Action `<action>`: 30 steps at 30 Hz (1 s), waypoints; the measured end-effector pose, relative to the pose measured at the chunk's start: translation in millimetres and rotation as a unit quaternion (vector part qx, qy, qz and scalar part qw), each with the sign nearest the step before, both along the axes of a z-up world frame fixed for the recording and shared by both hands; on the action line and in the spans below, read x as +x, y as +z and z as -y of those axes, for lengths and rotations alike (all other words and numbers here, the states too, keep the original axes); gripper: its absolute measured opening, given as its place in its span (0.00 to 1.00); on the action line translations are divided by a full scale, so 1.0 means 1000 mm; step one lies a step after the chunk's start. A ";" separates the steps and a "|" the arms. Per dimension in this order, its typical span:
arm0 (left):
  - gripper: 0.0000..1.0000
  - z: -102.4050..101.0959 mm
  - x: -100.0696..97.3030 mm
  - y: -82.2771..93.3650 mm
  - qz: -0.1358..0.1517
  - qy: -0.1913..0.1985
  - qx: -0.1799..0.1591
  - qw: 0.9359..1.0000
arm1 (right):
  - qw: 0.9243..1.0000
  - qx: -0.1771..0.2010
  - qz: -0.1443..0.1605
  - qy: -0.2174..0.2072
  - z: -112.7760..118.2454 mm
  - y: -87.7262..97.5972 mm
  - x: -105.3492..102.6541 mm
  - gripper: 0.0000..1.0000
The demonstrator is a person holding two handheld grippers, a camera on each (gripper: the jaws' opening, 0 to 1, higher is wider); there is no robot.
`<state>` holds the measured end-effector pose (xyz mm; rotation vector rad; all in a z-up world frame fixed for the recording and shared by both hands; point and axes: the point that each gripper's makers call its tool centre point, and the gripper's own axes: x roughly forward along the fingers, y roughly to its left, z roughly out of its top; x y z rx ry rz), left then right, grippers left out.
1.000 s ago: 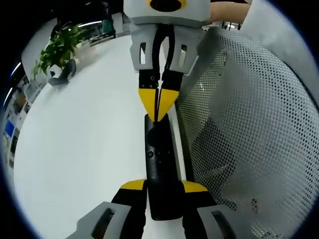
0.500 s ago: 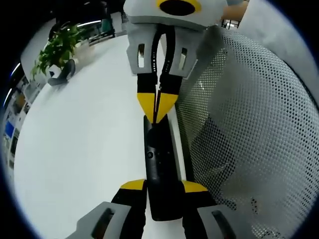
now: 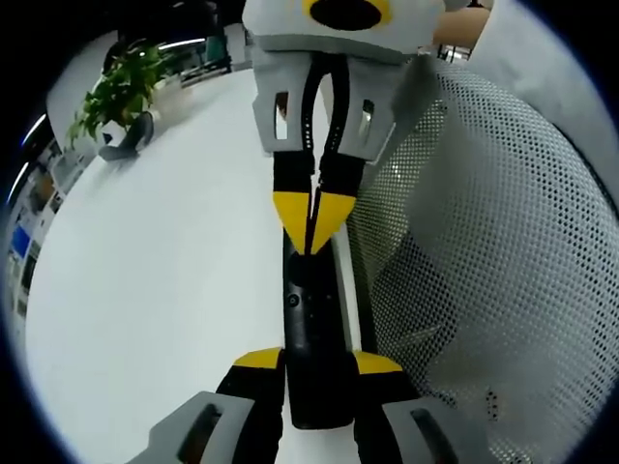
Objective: Press the specified remote control buttons in sequence, fully releasing each button before pressing the next.
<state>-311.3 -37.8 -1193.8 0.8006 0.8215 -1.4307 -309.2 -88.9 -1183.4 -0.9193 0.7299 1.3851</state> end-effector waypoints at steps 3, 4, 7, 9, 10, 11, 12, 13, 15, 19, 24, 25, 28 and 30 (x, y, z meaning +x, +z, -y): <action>0.25 0.000 0.000 0.000 -0.001 0.003 -0.004 1.000 | 0.999 -0.022 0.017 0.021 -0.001 -0.001 -0.001 0.00; 0.25 0.000 0.000 0.000 -0.001 0.004 -0.004 1.000 | 0.999 -0.028 0.020 0.026 -0.001 -0.001 0.000 0.00; 0.25 0.000 0.000 0.000 -0.001 0.004 -0.006 1.000 | 0.999 -0.033 0.017 0.026 -0.001 0.000 0.002 0.00; 0.25 0.001 0.000 0.000 0.000 0.006 -0.007 1.000 | 1.000 -0.007 -0.018 -0.017 -0.001 0.001 0.001 0.00; 0.25 0.001 0.000 0.000 0.000 0.008 -0.008 1.000 | 0.999 0.005 -0.031 -0.037 -0.001 0.002 0.002 0.00; 0.25 0.001 0.000 0.000 0.000 0.009 -0.008 1.000 | 0.998 0.013 -0.042 -0.051 0.000 0.002 0.002 0.00; 0.25 0.001 0.000 0.000 0.000 0.010 -0.009 1.000 | 0.997 0.021 -0.047 -0.055 0.001 0.003 0.002 0.00; 0.25 0.000 0.001 0.000 0.000 0.012 -0.011 1.000 | 0.997 0.022 -0.044 -0.056 0.002 0.004 0.004 0.01; 0.25 0.000 0.001 0.000 0.000 0.015 -0.015 1.000 | 0.996 0.037 -0.049 -0.065 0.000 0.006 0.003 0.08; 0.25 0.000 0.001 0.000 0.001 0.015 -0.024 1.000 | 0.995 0.047 -0.053 -0.066 -0.003 0.005 0.004 0.08; 0.25 -0.001 0.001 0.000 0.002 0.018 -0.039 0.999 | 0.998 0.030 -0.044 -0.032 -0.005 0.001 0.001 0.10; 0.25 0.000 0.001 0.000 0.003 0.019 -0.042 0.999 | 0.998 0.030 -0.045 -0.030 -0.006 0.001 0.000 0.10; 0.25 0.000 0.001 0.000 0.004 0.026 -0.058 0.998 | 1.000 0.011 -0.023 0.016 -0.007 0.000 -0.001 0.09; 0.25 0.000 0.002 0.000 0.004 0.032 -0.071 0.997 | 0.999 -0.001 -0.022 0.028 -0.008 -0.001 -0.001 0.09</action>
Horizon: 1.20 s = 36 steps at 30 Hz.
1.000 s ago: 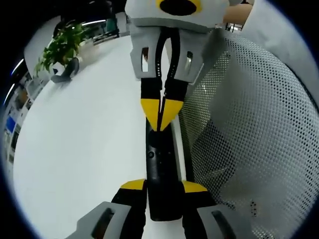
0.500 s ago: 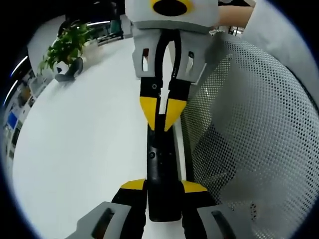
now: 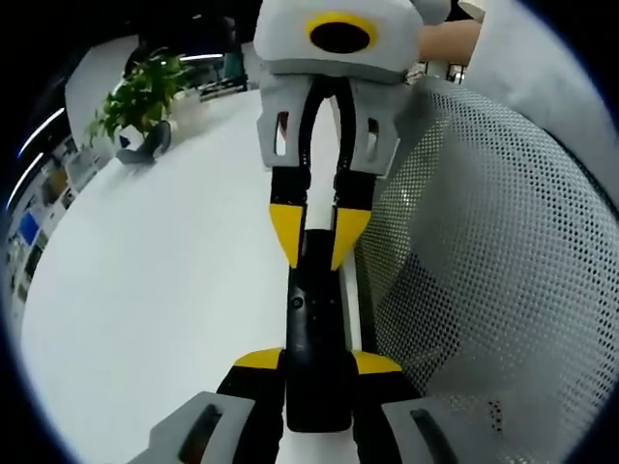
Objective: Press the specified remote control buttons in sequence, fully releasing each button before pressing the next.
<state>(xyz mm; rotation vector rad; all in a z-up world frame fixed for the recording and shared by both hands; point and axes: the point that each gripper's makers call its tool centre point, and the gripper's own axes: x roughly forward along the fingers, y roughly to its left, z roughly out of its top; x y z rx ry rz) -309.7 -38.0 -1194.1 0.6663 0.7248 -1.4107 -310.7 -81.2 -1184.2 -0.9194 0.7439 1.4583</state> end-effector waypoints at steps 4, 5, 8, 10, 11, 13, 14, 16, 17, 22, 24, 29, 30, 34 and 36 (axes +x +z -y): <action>0.25 0.000 0.000 0.000 0.001 0.010 -0.015 1.000 | 0.999 -0.040 -0.013 0.003 -0.001 -0.001 0.001 0.08; 0.25 0.001 0.000 0.000 0.002 0.013 -0.018 1.000 | 0.999 -0.044 -0.011 0.010 -0.001 -0.001 0.001 0.08; 0.25 0.001 0.001 0.000 0.003 0.021 -0.032 0.999 | 0.999 -0.045 -0.013 0.008 0.000 -0.002 0.001 0.08; 0.25 0.001 0.001 0.000 0.003 0.023 -0.038 0.999 | 0.999 0.001 -0.032 -0.033 -0.001 0.000 0.002 0.09; 0.25 0.001 0.001 0.000 0.003 0.024 -0.040 0.999 | 0.999 0.023 -0.031 -0.037 -0.001 0.001 0.002 0.09; 0.25 0.001 0.001 0.000 0.004 0.026 -0.044 0.999 | 0.996 0.076 -0.023 -0.045 0.000 0.003 0.001 0.09; 0.25 0.001 0.001 0.000 0.004 0.027 -0.045 0.999 | 0.994 0.087 -0.023 -0.055 0.001 0.003 0.002 0.09; 0.25 0.001 0.001 0.000 0.004 0.028 -0.048 0.998 | 0.994 0.099 -0.016 -0.048 0.001 0.003 0.001 0.10; 0.25 0.001 0.001 0.000 0.004 0.028 -0.051 0.998 | 0.994 0.102 -0.016 -0.047 0.001 0.003 0.001 0.10; 0.25 0.001 0.001 0.000 0.005 0.035 -0.064 0.997 | 0.996 0.084 0.012 0.033 -0.004 0.003 -0.002 0.09; 0.25 0.001 0.001 0.001 0.006 0.037 -0.068 0.997 | 0.996 0.066 0.020 0.058 -0.005 0.003 -0.003 0.08; 0.25 0.001 0.002 0.001 0.006 0.041 -0.069 0.997 | 0.999 0.022 -0.031 0.023 -0.006 0.001 -0.001 0.07; 0.25 0.001 0.002 0.001 0.007 0.042 -0.070 0.997 | 0.999 0.017 -0.042 0.005 -0.007 0.001 0.000 0.07; 0.25 0.001 0.002 0.001 0.007 0.045 -0.072 0.996 | 0.997 0.034 -0.036 -0.051 -0.008 0.000 0.001 0.07; 0.25 0.001 0.002 0.001 0.007 0.047 -0.073 0.996 | 0.993 0.047 -0.048 -0.093 -0.008 0.001 0.002 0.06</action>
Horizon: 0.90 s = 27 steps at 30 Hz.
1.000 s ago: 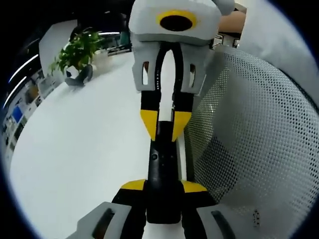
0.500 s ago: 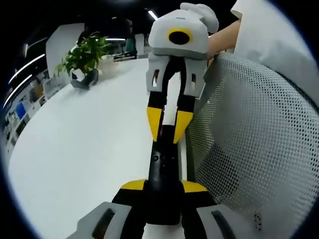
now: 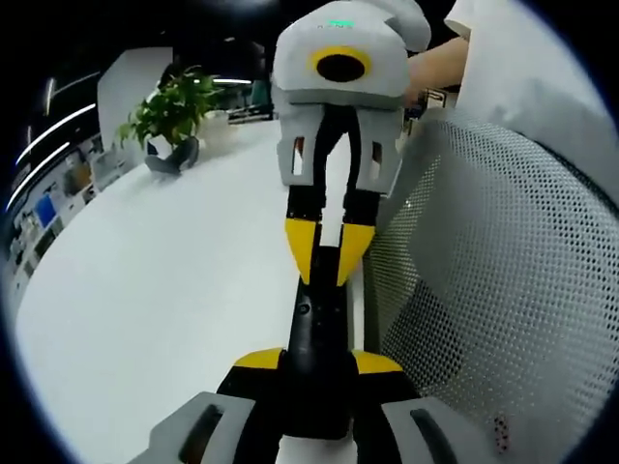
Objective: Press the specified remote control buttons in sequence, fully releasing each button before pressing the next.
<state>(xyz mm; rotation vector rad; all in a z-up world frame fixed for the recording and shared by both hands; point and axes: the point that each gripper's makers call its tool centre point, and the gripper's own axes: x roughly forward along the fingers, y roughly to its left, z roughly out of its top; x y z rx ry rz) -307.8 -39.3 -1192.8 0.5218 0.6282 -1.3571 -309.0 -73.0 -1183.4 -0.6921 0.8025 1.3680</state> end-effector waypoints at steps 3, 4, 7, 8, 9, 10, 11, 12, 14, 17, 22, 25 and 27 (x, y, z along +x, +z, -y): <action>0.25 0.000 0.000 0.000 0.000 0.003 -0.001 1.000 | 0.996 0.022 -0.030 -0.078 -0.003 0.001 0.005 0.05; 0.25 0.000 0.000 0.000 0.000 0.003 -0.002 1.000 | 0.996 0.023 -0.027 -0.076 -0.004 0.001 0.005 0.05; 0.25 0.000 0.000 0.000 0.000 0.003 -0.003 1.000 | 0.999 0.014 0.037 0.014 -0.004 0.001 0.001 0.05; 0.25 0.000 0.000 0.000 0.000 0.003 -0.002 1.000 | 0.998 0.011 0.048 0.030 -0.005 0.001 0.001 0.05; 0.25 0.000 0.000 0.000 0.000 0.002 -0.002 1.000 | 0.997 0.003 0.055 0.052 -0.006 0.000 -0.001 0.05; 0.25 0.000 0.000 0.000 0.000 0.002 -0.002 1.000 | 0.996 -0.005 0.058 0.064 -0.005 0.000 -0.002 0.05; 0.25 0.000 0.000 0.000 0.000 0.002 -0.002 1.000 | 0.995 -0.013 0.061 0.080 -0.006 0.000 -0.002 0.05; 0.25 0.000 0.000 0.000 0.000 0.002 -0.002 1.000 | 0.991 -0.028 0.068 0.109 -0.006 0.000 -0.002 0.05; 0.25 0.000 0.000 0.000 0.000 0.002 -0.001 1.000 | 0.985 -0.056 0.072 0.146 -0.007 0.000 -0.003 0.05; 0.25 0.000 0.000 0.000 0.000 0.002 -0.002 1.000 | 0.983 -0.089 0.053 0.151 -0.007 -0.001 -0.003 0.05; 0.25 0.000 0.001 0.000 0.000 0.006 -0.004 1.000 | 0.998 -0.051 -0.026 -0.037 -0.008 -0.001 0.004 0.03; 0.25 0.000 0.001 0.000 0.001 0.007 -0.004 1.000 | 0.999 -0.031 0.011 -0.038 -0.008 -0.001 0.003 0.03; 0.25 0.000 0.001 0.000 0.001 0.007 -0.004 1.000 | 0.998 -0.036 0.054 0.010 -0.008 0.000 0.001 0.03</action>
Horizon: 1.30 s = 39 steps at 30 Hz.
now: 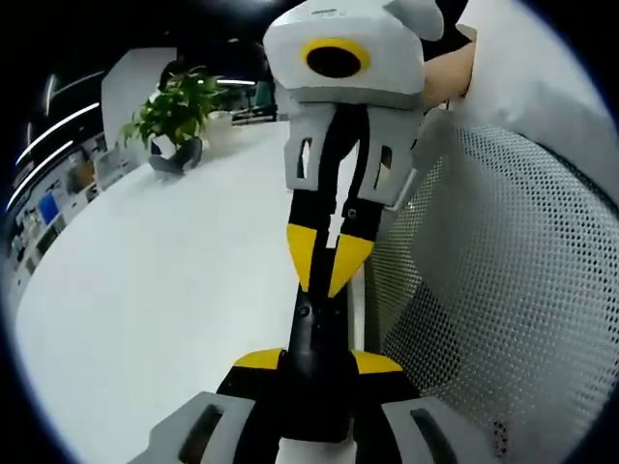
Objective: Press the specified remote control buttons in sequence, fully releasing each button before pressing the next.
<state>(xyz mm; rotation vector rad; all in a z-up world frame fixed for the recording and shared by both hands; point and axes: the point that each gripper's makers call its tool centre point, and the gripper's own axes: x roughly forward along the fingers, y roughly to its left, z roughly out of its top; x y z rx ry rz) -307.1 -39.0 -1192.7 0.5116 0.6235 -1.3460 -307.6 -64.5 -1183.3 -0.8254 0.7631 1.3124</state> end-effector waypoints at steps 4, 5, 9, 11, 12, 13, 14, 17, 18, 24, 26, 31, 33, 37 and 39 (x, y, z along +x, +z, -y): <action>0.25 0.000 0.000 0.000 0.000 0.000 0.001 1.000 | 0.993 -0.008 0.057 0.101 -0.002 0.000 -0.006 0.01; 0.25 0.000 0.000 0.000 0.000 0.000 0.001 1.000 | 0.992 -0.010 0.062 0.112 -0.002 0.000 -0.007 0.01; 0.25 0.000 0.000 0.000 0.000 0.001 0.001 1.000 | 0.986 -0.024 0.079 0.145 -0.002 -0.001 -0.009 0.00; 0.25 0.000 -0.001 0.000 0.000 0.001 0.001 1.000 | 0.988 -0.032 0.074 0.134 -0.003 -0.001 -0.007 0.00; 0.25 0.000 -0.001 0.000 0.000 0.001 0.001 1.000 | 0.991 -0.036 0.061 0.112 -0.002 -0.002 -0.007 0.00; 0.25 0.000 -0.001 0.000 0.000 0.001 0.001 1.000 | 0.995 -0.039 0.044 0.083 -0.002 -0.002 -0.006 0.00; 0.25 0.000 -0.001 0.000 0.000 0.001 0.001 1.000 | 0.997 -0.040 0.033 0.060 -0.002 -0.002 -0.005 0.00; 0.25 0.000 -0.001 0.000 0.000 0.002 0.001 1.000 | 0.999 -0.034 0.009 0.008 -0.004 -0.002 -0.002 0.00; 0.25 0.000 -0.001 0.000 0.000 0.002 0.000 1.000 | 0.999 -0.032 0.007 0.003 -0.004 -0.002 -0.001 0.00; 0.25 0.000 -0.001 0.000 0.001 0.002 0.001 1.000 | 1.000 0.009 -0.003 0.010 -0.002 0.000 -0.001 0.00; 0.25 0.000 -0.001 0.000 0.001 0.003 0.002 1.000 | 1.000 0.023 -0.017 -0.002 -0.001 0.002 -0.001 0.00; 0.25 0.001 -0.001 0.000 0.000 0.005 0.003 1.000 | 1.000 0.001 0.001 0.023 0.000 0.001 -0.004 0.00; 0.25 0.001 -0.001 0.000 0.000 0.005 0.002 1.000 | 0.998 -0.019 0.020 0.051 0.000 0.000 -0.003 0.00; 0.25 0.001 0.000 0.000 0.000 0.004 0.002 1.000 | 0.999 -0.032 0.006 0.043 -0.001 -0.002 -0.001 0.00; 0.25 0.001 0.000 0.000 0.001 0.002 0.001 1.000 | 0.999 -0.023 -0.018 0.025 -0.001 -0.001 -0.001 0.00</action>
